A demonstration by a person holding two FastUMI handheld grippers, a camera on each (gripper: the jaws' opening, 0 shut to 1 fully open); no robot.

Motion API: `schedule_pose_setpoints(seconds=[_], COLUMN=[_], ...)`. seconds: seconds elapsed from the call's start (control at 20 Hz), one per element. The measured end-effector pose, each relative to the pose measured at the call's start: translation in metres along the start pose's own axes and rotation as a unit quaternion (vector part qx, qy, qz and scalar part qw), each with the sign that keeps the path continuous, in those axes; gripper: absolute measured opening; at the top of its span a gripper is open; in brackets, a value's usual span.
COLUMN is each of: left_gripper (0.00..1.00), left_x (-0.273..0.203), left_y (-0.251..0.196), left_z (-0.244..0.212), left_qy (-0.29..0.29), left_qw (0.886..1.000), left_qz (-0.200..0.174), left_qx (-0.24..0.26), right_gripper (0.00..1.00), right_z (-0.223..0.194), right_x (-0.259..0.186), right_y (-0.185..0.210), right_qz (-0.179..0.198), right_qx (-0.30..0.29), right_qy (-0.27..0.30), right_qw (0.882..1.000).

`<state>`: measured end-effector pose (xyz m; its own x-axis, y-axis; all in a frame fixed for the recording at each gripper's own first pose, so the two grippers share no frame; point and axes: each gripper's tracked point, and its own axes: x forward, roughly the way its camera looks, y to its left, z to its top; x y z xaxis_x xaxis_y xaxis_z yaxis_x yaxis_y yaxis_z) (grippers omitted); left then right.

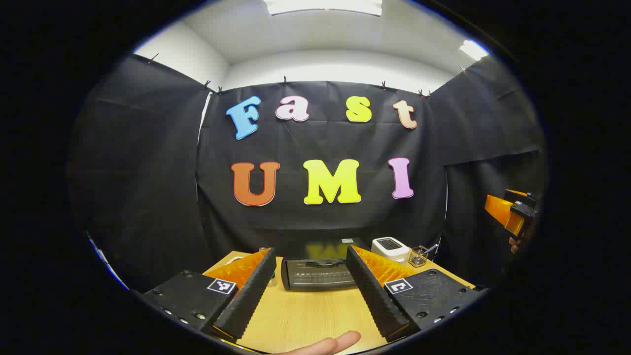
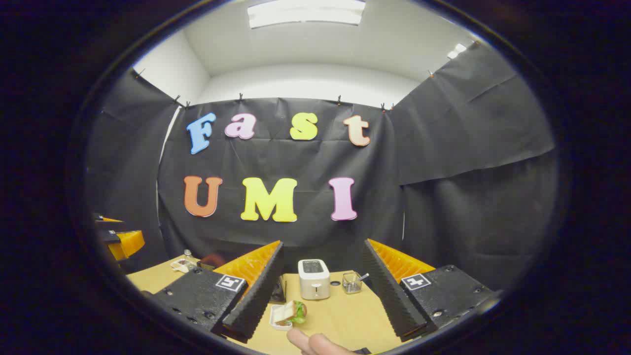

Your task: Open the electric oven with the left hand, put the food in, and close the electric oven.

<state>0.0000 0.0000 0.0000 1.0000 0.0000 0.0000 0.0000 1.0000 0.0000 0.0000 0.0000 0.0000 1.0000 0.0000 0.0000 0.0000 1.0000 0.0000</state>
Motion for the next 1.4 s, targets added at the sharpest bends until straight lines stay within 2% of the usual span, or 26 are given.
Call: schedule_pose_setpoints(seconds=[0.05, 0.3, 0.35, 0.4, 0.75, 0.8, 0.85, 0.9, 0.95, 1.0, 1.05, 1.1, 1.15, 1.2, 1.25, 1.3, 1.35, 1.4], left_gripper=[0.94, 0.95, 0.95, 0.95, 0.95, 0.95, 0.95, 0.95, 0.95, 0.95, 0.95, 0.95, 0.95, 0.94, 0.94, 0.94, 0.94, 0.94], left_x=[-0.002, -0.013, -0.013, -0.011, 0.000, 0.002, 0.006, 0.012, 0.019, 0.025, 0.033, 0.043, 0.053, 0.064, 0.077, 0.090, 0.104, 0.121], left_y=[-0.001, -0.001, -0.003, -0.005, -0.003, -0.003, -0.003, -0.002, -0.002, 0.001, 0.003, 0.000, -0.005, -0.007, -0.010, -0.010, -0.010, -0.009], left_z=[0.000, -0.004, -0.005, -0.007, -0.016, -0.017, -0.018, -0.019, -0.020, -0.023, -0.021, -0.018, -0.020, -0.023, -0.027, -0.033, -0.040, -0.049], left_qy=[0.000, 0.007, 0.008, 0.009, 0.018, 0.018, 0.018, 0.018, 0.019, 0.022, 0.020, 0.019, 0.025, 0.032, 0.039, 0.049, 0.059, 0.072], left_qw=[1.000, 1.000, 1.000, 1.000, 1.000, 1.000, 1.000, 1.000, 1.000, 0.999, 0.999, 0.999, 0.999, 0.999, 0.999, 0.999, 0.998, 0.997], left_qz=[-0.001, 0.011, 0.009, 0.006, 0.012, 0.011, 0.011, 0.013, 0.013, 0.021, 0.030, 0.023, 0.016, 0.010, 0.004, 0.001, 0.002, 0.004], left_qx=[0.007, 0.008, 0.006, 0.004, -0.007, -0.008, -0.007, -0.005, -0.004, -0.009, -0.017, -0.024, -0.028, -0.031, -0.027, -0.023, -0.022, -0.021], right_gripper=[1.00, 1.00, 0.90, 1.00, 1.00, 0.90, 0.90, 1.00, 1.00, 0.90, 1.00, 0.90, 0.90, 1.00, 1.00, 0.90, 0.90, 1.00], right_z=[0.002, -0.003, -0.004, -0.004, -0.014, -0.016, -0.020, -0.022, -0.026, -0.029, -0.031, -0.032, -0.036, -0.038, -0.039, -0.039, -0.040, -0.037], right_x=[0.000, 0.003, 0.003, 0.004, 0.015, 0.018, 0.022, 0.028, 0.033, 0.038, 0.043, 0.047, 0.052, 0.057, 0.063, 0.067, 0.070, 0.075], right_y=[-0.001, -0.008, -0.010, -0.010, -0.018, -0.017, -0.019, -0.020, -0.018, -0.016, -0.013, -0.010, -0.009, -0.010, -0.010, -0.011, -0.013, -0.013], right_qz=[-0.001, -0.012, -0.013, -0.013, -0.006, -0.002, 0.000, 0.000, 0.003, 0.008, 0.014, 0.020, 0.025, 0.031, 0.036, 0.041, 0.045, 0.052], right_qx=[0.001, -0.004, -0.002, -0.001, 0.010, 0.013, 0.015, 0.017, 0.016, 0.016, 0.016, 0.017, 0.018, 0.019, 0.018, 0.019, 0.024, 0.026], right_qy=[-0.002, 0.009, 0.011, 0.012, 0.021, 0.024, 0.027, 0.033, 0.039, 0.045, 0.049, 0.053, 0.058, 0.062, 0.063, 0.066, 0.065, 0.062], right_qw=[1.000, 1.000, 1.000, 1.000, 1.000, 1.000, 1.000, 0.999, 0.999, 0.999, 0.999, 0.998, 0.998, 0.997, 0.997, 0.997, 0.997, 0.996])
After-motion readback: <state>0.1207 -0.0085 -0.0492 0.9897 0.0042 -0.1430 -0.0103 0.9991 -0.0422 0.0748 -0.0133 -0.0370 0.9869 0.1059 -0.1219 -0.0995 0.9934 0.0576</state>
